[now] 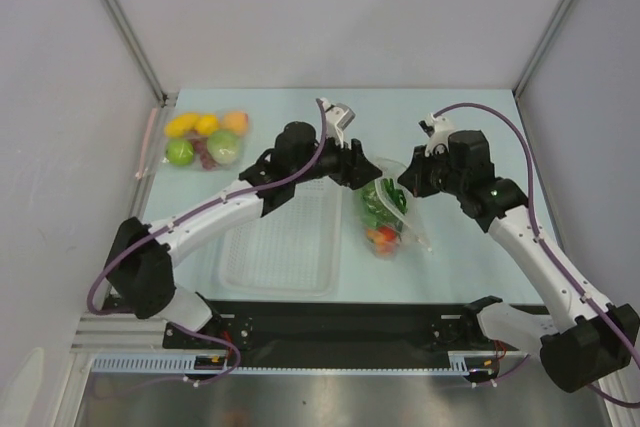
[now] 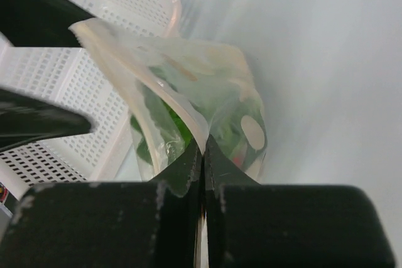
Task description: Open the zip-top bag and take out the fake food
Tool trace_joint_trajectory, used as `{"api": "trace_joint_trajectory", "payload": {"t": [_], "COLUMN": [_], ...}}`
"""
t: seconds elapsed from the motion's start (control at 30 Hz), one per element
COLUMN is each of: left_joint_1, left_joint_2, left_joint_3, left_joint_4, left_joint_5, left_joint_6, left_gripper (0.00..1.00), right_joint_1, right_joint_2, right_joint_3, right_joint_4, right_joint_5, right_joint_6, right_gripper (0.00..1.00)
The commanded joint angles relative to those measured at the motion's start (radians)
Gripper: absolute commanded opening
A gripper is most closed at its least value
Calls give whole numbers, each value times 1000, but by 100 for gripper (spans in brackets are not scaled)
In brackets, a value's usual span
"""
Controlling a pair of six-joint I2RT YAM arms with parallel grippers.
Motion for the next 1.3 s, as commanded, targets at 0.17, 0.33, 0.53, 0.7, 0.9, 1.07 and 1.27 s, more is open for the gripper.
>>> {"api": "trace_joint_trajectory", "payload": {"t": [0.17, 0.33, 0.53, 0.7, 0.9, 1.07, 1.27], "left_joint_1": [-36, -49, -59, -59, -59, -59, -60], "left_joint_2": [106, 144, 158, 158, 140, 108, 83], "left_joint_3": [102, 134, 139, 167, 249, 283, 308], "left_joint_4": [-100, -149, -141, -209, -393, -537, -658], "left_joint_5": [-53, -70, -65, -87, -79, -128, -266], "left_joint_6": [-93, -83, -81, -41, 81, 161, 198], "left_gripper": [68, 69, 43, 9, 8, 14, 25], "right_joint_1": [55, 75, 91, 90, 90, 95, 122], "right_joint_2": [-74, -87, -94, -104, -105, -105, -105], "right_joint_3": [6, -5, -19, -6, 35, 52, 50], "right_joint_4": [40, 46, 46, 5, -66, -84, -78], "right_joint_5": [36, 40, 60, 184, 351, 379, 379], "right_joint_6": [52, 64, 68, 81, 88, 95, 113], "right_gripper": [0, 0, 0, 0, 0, 0, 0]}}
